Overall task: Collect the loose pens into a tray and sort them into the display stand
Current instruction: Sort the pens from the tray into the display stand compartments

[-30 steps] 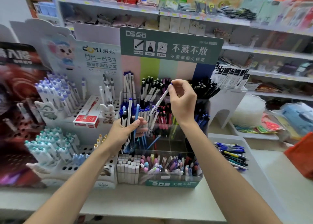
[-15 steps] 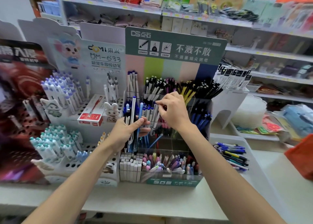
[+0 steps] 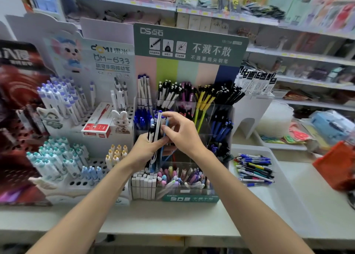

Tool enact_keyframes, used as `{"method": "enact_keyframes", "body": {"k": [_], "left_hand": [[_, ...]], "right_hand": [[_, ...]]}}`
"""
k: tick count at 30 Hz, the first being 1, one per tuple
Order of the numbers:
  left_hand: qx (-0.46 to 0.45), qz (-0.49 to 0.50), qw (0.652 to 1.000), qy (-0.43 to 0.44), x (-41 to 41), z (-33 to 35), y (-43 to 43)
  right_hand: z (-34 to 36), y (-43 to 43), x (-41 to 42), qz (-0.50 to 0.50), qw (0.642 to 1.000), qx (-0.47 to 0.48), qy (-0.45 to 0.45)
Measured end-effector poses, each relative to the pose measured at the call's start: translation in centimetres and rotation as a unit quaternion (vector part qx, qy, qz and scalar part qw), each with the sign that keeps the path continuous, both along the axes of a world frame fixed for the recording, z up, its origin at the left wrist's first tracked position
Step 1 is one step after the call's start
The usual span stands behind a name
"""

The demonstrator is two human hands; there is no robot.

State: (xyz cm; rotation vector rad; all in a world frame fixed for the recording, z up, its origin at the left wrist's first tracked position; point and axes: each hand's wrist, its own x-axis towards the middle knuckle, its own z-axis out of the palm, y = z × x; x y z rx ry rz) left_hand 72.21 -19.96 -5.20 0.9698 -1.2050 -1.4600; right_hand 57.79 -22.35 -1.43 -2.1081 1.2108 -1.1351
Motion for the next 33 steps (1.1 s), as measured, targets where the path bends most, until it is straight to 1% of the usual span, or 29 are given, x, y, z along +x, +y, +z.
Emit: {"method": "enact_keyframes", "body": {"k": [2,5,6,8,11,14,15,17,20,22,24,28,31,33], "left_hand": [[-0.009,0.009,1.0,-0.012,0.1,-0.2,0.1],[-0.006,0.07,0.997,-0.033,1.2,-1.2,0.1],[0.008,0.091,0.995,-0.026,1.6,-1.6,0.2],[0.036,0.121,0.992,-0.014,2.1,-2.1,0.5],[0.032,0.138,0.988,-0.054,2.4,-2.6,0.7],[0.026,0.14,0.986,-0.082,2.5,-2.9,0.7],[0.029,0.138,0.987,-0.08,2.7,-3.0,0.7],[0.035,0.13,0.989,-0.067,3.1,-2.9,0.9],[0.031,0.092,0.995,-0.035,3.2,-2.9,1.2],[0.032,0.078,0.996,-0.027,3.0,-3.0,1.3],[0.029,0.07,0.997,-0.03,2.8,-2.8,1.6],[0.025,0.056,0.998,-0.028,2.8,-2.5,2.0],[0.041,0.069,0.997,-0.016,2.8,-2.4,2.2],[0.046,0.083,0.995,-0.011,2.7,-2.3,2.3]], "right_hand": [[-0.3,0.3,0.0,-0.022,0.998,0.004,-0.054],[0.1,0.2,-1.3,-0.098,0.974,-0.01,-0.203],[0.1,0.1,-1.9,-0.128,0.966,-0.028,-0.224],[-0.5,0.1,-2.4,-0.155,0.959,-0.049,-0.232],[-2.2,0.7,-1.6,-0.146,0.957,-0.05,-0.246],[-2.9,0.9,-1.5,-0.19,0.926,-0.044,-0.322],[-3.0,0.8,-1.7,-0.209,0.921,-0.054,-0.325],[-3.7,0.5,-2.1,-0.22,0.931,-0.08,-0.279],[-5.7,0.2,-1.9,-0.189,0.965,-0.11,-0.146],[-7.1,0.1,-1.5,-0.17,0.976,-0.121,-0.065],[-8.1,0.2,-1.0,-0.15,0.98,-0.131,-0.011],[-8.4,-0.1,-0.6,-0.11,0.981,-0.144,0.064],[-8.3,-0.1,-0.4,-0.089,0.981,-0.138,0.104],[-8.3,-0.4,-0.2,-0.08,0.973,-0.155,0.149]]}}
